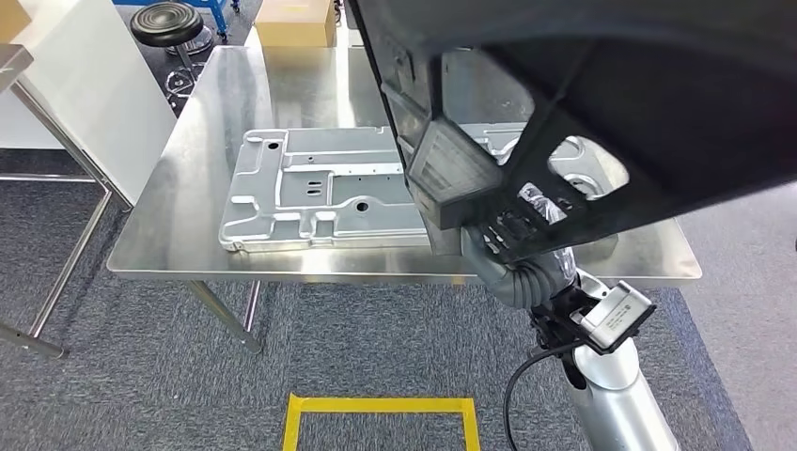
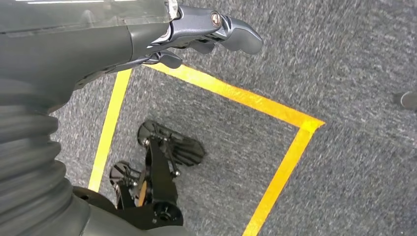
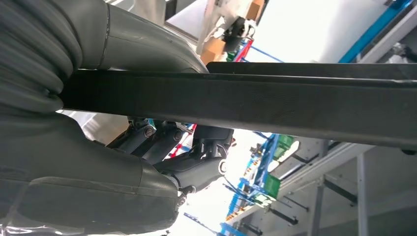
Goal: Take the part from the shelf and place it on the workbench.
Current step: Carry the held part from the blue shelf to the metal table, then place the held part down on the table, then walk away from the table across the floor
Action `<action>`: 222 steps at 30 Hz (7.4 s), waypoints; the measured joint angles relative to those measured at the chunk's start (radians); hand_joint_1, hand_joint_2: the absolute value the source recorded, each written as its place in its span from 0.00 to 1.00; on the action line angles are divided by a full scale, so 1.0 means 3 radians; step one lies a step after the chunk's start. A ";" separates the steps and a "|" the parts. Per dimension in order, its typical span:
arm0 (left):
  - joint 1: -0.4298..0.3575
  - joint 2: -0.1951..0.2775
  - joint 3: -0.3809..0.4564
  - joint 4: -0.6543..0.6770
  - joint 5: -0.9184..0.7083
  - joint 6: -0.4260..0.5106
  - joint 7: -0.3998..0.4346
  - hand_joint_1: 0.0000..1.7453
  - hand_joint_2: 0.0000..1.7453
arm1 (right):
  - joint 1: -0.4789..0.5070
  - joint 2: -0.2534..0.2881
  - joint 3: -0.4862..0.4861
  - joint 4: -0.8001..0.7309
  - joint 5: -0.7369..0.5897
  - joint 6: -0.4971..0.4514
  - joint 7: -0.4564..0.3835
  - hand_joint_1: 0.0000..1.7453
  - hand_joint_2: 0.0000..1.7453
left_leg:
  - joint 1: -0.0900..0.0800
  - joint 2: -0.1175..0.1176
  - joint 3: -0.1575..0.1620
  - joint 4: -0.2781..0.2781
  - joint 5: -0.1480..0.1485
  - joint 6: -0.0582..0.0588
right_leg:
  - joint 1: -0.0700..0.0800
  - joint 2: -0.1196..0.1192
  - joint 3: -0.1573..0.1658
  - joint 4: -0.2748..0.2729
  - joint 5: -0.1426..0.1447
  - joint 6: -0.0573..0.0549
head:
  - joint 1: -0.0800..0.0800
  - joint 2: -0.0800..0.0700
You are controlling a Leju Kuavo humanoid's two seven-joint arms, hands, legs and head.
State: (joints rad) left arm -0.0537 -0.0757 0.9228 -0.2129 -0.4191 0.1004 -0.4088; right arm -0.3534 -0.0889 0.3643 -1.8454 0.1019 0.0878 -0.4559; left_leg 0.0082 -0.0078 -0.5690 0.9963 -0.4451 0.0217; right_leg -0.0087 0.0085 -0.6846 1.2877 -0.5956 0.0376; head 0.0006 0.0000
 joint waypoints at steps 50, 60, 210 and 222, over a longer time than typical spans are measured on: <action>-0.0064 0.0043 0.0079 -0.0001 -0.0446 -0.0200 -0.0111 0.00 1.00 | -0.1836 0.0130 0.0737 0.3789 0.3822 -0.1106 0.0477 1.00 1.00 | -0.0007 0.0005 -0.0405 0.0508 -0.0003 -0.0136 | 0.0032 -0.0008 0.0353 -0.0932 0.0470 -0.0208 | -0.0024 0.0000; -0.0074 0.0059 0.0076 -0.0001 -0.0559 -0.0078 -0.0142 0.00 1.00 | -0.1888 0.0431 0.0888 0.4146 0.3629 -0.1456 0.0353 1.00 1.00 | 0.0001 0.0013 -0.0125 -0.0021 0.0113 -0.0019 | 0.0023 -0.0013 0.0043 -0.0264 0.0101 -0.0069 | -0.0013 0.0000; -0.0106 -0.0058 0.0652 -0.0005 -0.0900 -0.0215 -0.0342 0.00 0.00 | 0.1044 0.0389 -0.2271 0.5452 0.2641 0.0363 0.2743 0.00 0.00 | -0.0027 0.0070 0.0490 -0.0175 -0.0302 0.0001 | 0.0010 -0.0060 0.0122 -0.0933 0.0685 -0.0051 | -0.0049 0.0000; -0.0109 -0.0059 0.0652 -0.0005 -0.0934 -0.0221 -0.0347 0.00 0.00 | 0.1022 0.0380 -0.2280 0.5481 0.2589 0.0233 0.2694 0.00 0.00 | -0.0051 0.0081 -0.0172 0.0028 0.0139 -0.0031 | 0.0015 -0.0041 0.0868 -0.1055 0.0139 -0.0077 | -0.0029 0.0000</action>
State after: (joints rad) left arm -0.0862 -0.0935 1.1185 -0.2144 -0.6993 0.0340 -0.5130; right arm -0.0468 0.0252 -0.3196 -0.2010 0.8786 0.1578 0.3525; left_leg -0.0071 0.0165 -0.6205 1.0047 -0.4033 0.0125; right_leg -0.0040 -0.0039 -0.4243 0.9711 -0.5539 0.0145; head -0.0080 0.0000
